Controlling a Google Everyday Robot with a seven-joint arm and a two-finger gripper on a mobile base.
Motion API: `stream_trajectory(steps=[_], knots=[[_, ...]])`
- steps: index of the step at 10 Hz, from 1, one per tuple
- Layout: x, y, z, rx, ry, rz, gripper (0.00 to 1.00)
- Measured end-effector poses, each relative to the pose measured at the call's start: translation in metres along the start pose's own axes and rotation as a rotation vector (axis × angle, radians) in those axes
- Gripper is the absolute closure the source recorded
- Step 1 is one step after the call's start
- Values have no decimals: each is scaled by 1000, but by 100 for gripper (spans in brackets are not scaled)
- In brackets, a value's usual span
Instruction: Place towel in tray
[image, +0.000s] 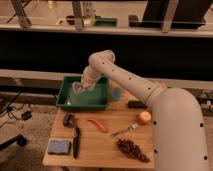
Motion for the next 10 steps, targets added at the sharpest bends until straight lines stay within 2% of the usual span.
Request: stream_trajectory(steps=[2, 4, 5, 10], knots=[[1, 0, 0, 0, 0, 1, 41], [1, 1, 1, -2, 0, 1, 24], [1, 1, 1, -2, 0, 2, 20], [2, 1, 0, -2, 0, 2, 20]])
